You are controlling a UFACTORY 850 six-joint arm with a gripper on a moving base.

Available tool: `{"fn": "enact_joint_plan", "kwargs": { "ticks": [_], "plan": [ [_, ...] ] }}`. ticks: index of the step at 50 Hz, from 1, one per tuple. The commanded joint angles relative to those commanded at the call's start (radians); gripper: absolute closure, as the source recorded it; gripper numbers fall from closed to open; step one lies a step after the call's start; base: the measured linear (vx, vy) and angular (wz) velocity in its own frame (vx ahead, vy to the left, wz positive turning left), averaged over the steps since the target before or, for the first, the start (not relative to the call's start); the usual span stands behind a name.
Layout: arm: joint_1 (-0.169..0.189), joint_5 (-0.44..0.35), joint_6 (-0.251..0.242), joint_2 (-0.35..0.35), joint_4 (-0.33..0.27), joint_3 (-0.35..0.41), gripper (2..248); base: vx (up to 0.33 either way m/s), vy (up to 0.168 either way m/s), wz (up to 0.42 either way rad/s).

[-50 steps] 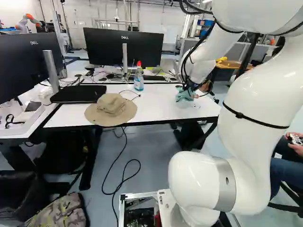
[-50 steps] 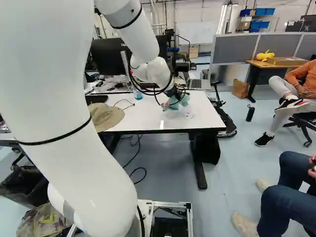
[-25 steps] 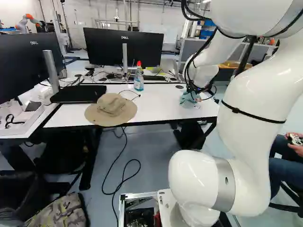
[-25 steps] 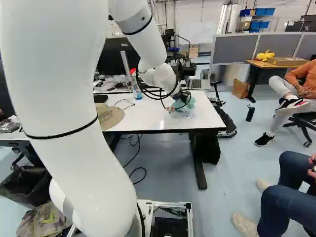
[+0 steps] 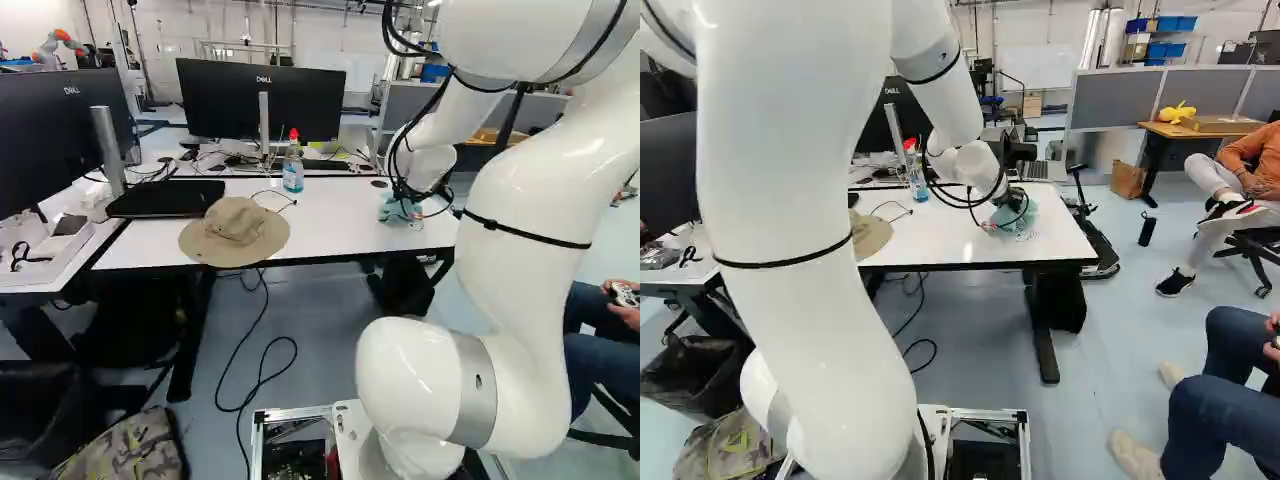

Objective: Clean the table with the green towel

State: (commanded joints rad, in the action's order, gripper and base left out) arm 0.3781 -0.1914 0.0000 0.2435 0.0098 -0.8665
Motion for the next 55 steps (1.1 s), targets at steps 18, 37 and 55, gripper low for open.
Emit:
{"fn": "enact_joint_plan", "kwargs": {
  "ticks": [18, 37, 55],
  "plan": [
    [0.0, -0.01, 0.0, 0.014, 0.0, -0.003, 197, 0.0, 0.0, 0.0],
    [0.0, 0.019, 0.0, 0.014, 0.0, -0.003, 197, 0.0, 0.0, 0.0],
    [0.0, 0.085, 0.0, 0.014, 0.0, -0.003, 197, 0.0, 0.0, 0.0]
  ]
}}
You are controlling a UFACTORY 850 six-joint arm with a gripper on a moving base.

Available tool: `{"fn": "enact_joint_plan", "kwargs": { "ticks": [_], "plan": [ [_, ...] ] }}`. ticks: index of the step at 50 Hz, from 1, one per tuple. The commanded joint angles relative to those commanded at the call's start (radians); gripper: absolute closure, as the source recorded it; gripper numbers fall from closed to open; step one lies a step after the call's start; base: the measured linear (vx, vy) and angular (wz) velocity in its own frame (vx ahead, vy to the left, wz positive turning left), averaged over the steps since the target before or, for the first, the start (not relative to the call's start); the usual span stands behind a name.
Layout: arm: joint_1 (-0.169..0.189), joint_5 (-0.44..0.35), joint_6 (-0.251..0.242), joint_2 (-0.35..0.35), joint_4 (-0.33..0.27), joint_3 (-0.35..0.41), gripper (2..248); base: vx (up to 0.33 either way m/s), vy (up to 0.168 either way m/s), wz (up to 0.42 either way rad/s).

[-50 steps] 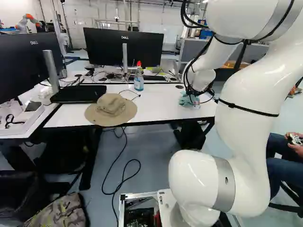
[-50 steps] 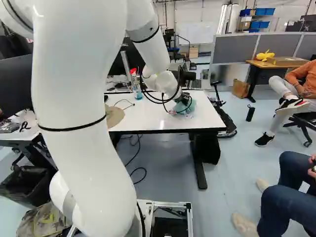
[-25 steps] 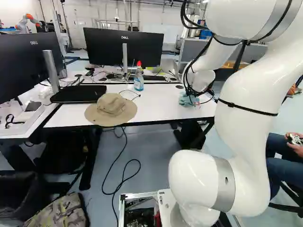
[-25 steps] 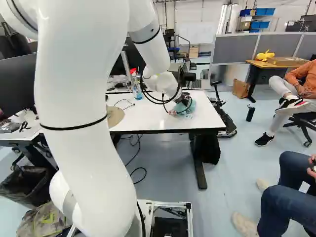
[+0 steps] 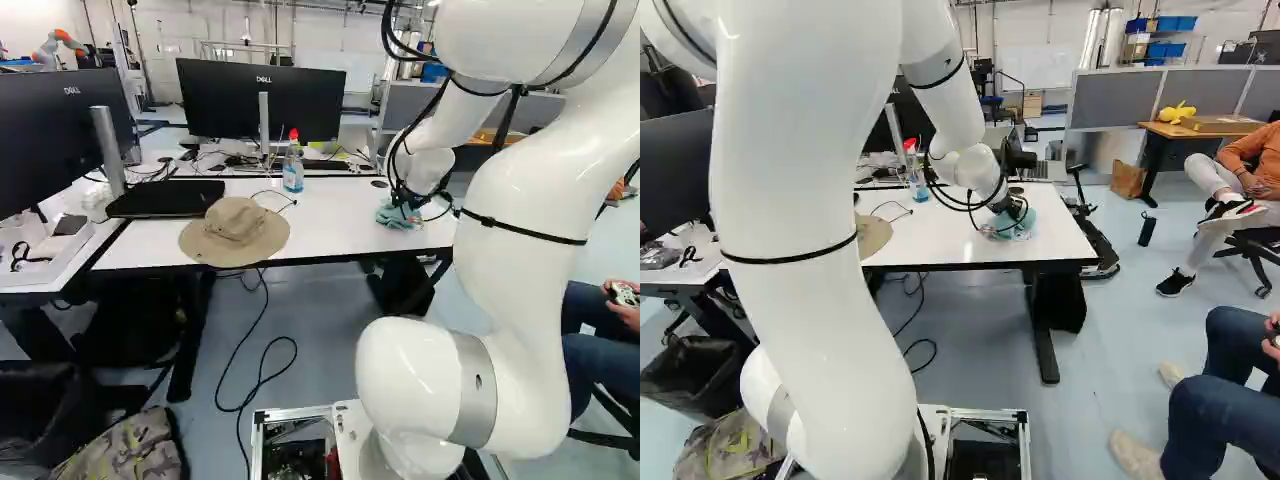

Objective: Clean the table with the green towel

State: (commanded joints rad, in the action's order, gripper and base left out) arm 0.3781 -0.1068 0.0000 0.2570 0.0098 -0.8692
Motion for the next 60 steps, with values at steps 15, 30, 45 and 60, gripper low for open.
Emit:
{"fn": "enact_joint_plan", "kwargs": {
  "ticks": [15, 30, 45, 60],
  "plan": [
    [0.0, 0.027, 0.0, 0.0, 0.0, 0.0, 197, 0.0, 0.0, 0.0],
    [0.0, 0.037, 0.0, 0.0, 0.0, 0.0, 197, 0.0, 0.0, 0.0],
    [0.0, 0.037, 0.0, 0.0, 0.0, 0.0, 197, 0.0, 0.0, 0.0],
    [0.0, 0.045, 0.0, 0.0, 0.0, 0.0, 197, 0.0, 0.0, 0.0]
  ]
}}
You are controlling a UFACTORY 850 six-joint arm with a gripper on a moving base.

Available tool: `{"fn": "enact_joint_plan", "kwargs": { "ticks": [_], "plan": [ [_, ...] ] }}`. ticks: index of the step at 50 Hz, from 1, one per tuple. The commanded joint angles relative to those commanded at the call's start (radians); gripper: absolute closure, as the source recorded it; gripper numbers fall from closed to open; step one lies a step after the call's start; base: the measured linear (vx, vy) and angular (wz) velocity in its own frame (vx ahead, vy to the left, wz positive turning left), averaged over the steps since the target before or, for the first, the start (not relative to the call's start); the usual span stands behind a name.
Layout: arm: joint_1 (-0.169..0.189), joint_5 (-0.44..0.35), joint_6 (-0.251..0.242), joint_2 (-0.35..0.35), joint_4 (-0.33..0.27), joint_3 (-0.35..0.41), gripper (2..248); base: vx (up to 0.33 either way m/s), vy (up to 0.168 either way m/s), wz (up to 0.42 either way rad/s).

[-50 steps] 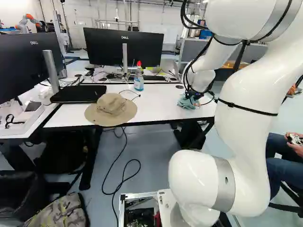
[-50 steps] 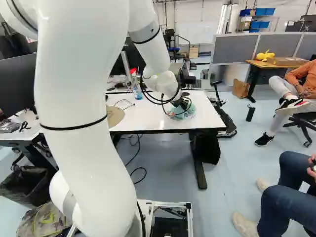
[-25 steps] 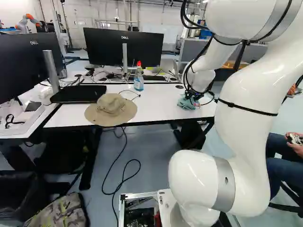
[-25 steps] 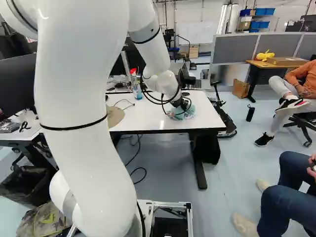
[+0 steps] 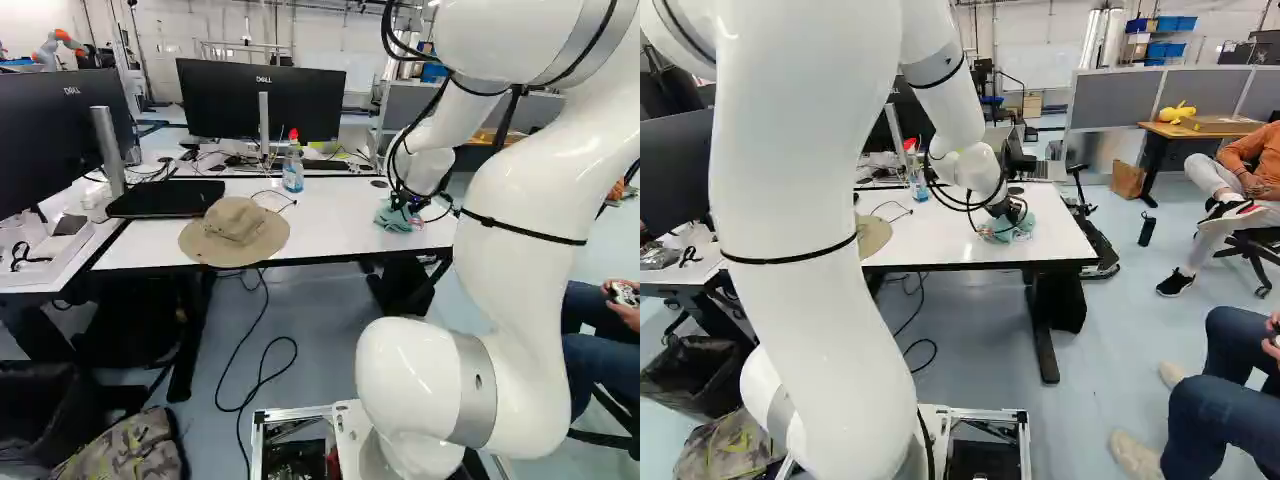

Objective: Clean the table with the green towel

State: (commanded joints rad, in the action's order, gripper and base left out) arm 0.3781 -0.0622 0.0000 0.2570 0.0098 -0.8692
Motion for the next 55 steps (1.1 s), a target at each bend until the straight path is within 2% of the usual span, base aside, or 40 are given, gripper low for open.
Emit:
{"fn": "enact_joint_plan", "kwargs": {
  "ticks": [15, 25, 55],
  "plan": [
    [0.008, 0.0, 0.0, 0.032, 0.0, -0.038, 197, 0.0, 0.0, 0.0],
    [0.032, 0.0, 0.0, 0.047, 0.0, -0.057, 197, 0.0, 0.0, 0.0],
    [0.089, 0.0, 0.0, -0.05, 0.0, 0.06, 197, 0.0, 0.0, 0.0]
  ]
}}
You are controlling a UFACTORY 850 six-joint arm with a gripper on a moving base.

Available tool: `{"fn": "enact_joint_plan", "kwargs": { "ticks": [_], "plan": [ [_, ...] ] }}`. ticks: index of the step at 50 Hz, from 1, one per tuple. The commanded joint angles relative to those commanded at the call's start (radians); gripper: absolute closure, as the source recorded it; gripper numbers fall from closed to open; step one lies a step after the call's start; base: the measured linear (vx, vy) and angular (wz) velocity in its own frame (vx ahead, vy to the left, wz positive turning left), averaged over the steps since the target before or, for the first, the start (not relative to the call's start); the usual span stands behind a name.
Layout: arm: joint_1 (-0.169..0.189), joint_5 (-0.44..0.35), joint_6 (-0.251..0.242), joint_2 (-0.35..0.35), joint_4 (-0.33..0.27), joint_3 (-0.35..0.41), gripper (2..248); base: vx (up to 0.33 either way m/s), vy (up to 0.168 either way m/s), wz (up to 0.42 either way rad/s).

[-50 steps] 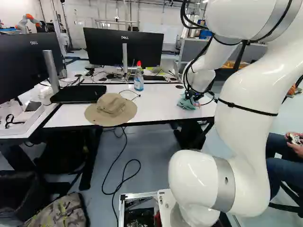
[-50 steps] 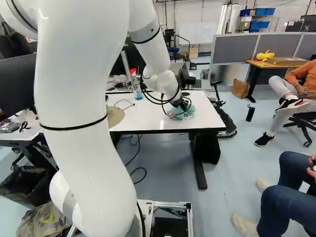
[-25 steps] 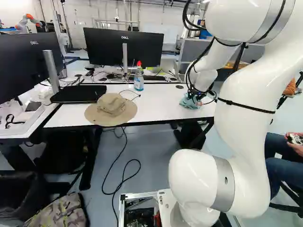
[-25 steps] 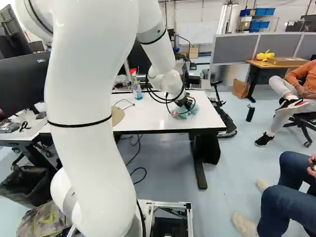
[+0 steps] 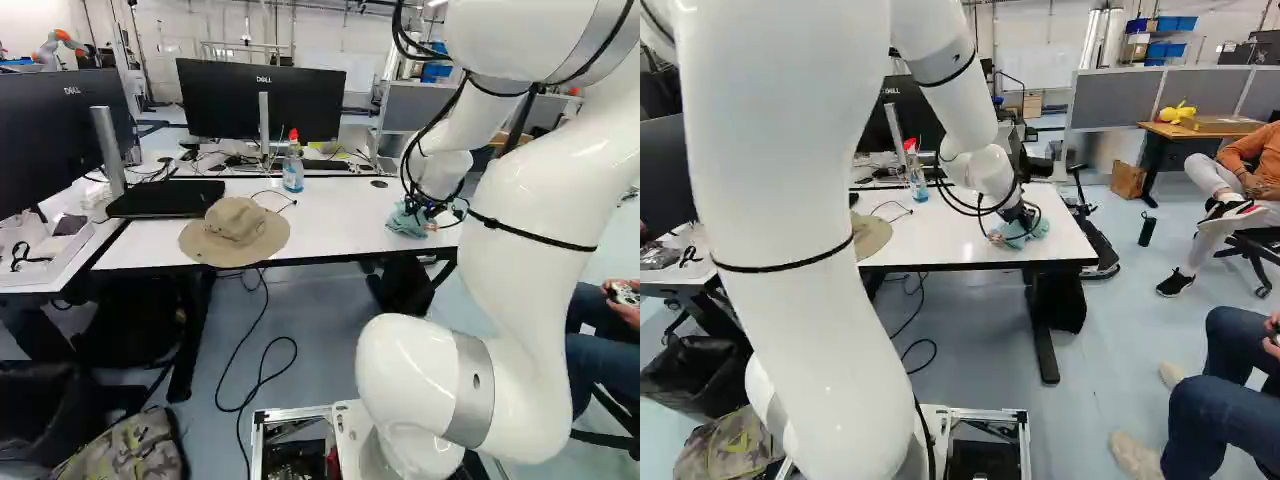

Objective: Clean the table with the green towel

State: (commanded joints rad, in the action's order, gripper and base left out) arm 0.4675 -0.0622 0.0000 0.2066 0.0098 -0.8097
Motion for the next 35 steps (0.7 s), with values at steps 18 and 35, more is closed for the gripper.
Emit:
{"fn": "enact_joint_plan", "kwargs": {
  "ticks": [18, 35],
  "plan": [
    [0.006, 0.0, 0.0, -0.077, 0.0, 0.088, 197, 0.0, 0.0, 0.0],
    [-0.05, 0.0, 0.0, -0.09, 0.0, 0.102, 197, 0.0, 0.0, 0.0]
  ]
}}
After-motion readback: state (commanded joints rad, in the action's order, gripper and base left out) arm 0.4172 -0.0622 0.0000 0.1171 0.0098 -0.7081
